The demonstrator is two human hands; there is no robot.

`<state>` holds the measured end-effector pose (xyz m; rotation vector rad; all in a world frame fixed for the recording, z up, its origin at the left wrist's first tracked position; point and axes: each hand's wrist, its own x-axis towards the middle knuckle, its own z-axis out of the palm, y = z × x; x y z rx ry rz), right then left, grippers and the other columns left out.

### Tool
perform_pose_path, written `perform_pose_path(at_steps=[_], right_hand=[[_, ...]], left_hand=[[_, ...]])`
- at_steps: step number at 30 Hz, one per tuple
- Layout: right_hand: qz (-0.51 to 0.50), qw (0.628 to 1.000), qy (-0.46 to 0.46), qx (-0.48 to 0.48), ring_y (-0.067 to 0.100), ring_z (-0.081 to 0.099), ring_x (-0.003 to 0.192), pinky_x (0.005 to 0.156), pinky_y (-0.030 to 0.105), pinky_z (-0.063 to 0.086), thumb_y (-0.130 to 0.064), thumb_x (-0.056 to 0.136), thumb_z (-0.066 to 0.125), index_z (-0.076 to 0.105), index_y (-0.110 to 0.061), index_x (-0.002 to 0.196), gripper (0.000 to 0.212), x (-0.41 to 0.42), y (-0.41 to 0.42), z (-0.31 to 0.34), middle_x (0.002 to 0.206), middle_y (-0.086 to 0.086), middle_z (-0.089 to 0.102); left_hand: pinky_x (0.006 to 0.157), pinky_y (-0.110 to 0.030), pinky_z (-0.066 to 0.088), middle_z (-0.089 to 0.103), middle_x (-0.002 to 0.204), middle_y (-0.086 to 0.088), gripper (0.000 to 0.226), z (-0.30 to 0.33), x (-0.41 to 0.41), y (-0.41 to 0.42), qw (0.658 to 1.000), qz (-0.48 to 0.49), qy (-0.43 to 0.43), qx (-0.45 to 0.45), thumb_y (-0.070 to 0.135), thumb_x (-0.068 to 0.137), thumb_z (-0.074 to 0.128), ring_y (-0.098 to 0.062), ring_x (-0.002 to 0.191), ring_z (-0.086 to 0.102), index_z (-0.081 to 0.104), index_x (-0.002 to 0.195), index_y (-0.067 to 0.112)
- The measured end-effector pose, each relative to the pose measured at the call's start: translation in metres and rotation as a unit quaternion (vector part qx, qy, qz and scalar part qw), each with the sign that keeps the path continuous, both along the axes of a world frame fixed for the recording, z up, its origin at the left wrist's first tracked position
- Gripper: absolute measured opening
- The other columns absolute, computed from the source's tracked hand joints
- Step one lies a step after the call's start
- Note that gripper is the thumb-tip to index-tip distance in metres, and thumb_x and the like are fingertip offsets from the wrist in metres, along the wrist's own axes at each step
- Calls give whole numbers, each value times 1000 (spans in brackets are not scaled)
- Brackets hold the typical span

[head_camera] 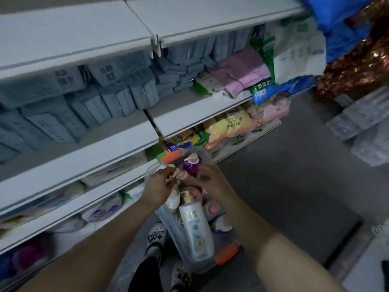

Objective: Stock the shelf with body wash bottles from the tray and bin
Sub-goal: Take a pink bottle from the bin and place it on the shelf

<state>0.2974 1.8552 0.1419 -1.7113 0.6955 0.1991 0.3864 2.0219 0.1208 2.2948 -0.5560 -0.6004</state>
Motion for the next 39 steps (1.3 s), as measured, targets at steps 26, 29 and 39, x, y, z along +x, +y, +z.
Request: perform_pose_path(at_steps=[26, 29, 39], right_hand=[[-16, 984, 83, -155, 16, 66, 86, 74, 28, 51, -64, 94, 45, 71, -28, 93, 44, 54, -9, -140, 84, -10, 71], [29, 984, 18, -174, 23, 61, 77, 68, 34, 48, -43, 98, 55, 68, -13, 97, 33, 52, -24, -108, 82, 5, 65], [25, 996, -62, -66, 25, 65, 109, 96, 46, 53, -46, 72, 74, 49, -24, 116, 56, 37, -44, 20, 113, 6, 67]], left_hand=[[78, -37, 55, 69, 110, -3, 39, -88, 58, -40, 971, -114, -107, 179, 25, 90, 54, -27, 90, 68, 58, 127, 33], [80, -34, 52, 70, 110, -5, 44, -80, 53, -41, 979, -106, -60, 163, 24, 88, 58, -28, 95, 66, 55, 132, 31], [85, -3, 33, 45, 132, 5, 77, 9, 25, -32, 986, -87, 133, -44, 6, 79, 75, -14, 121, 47, 36, 145, 8]])
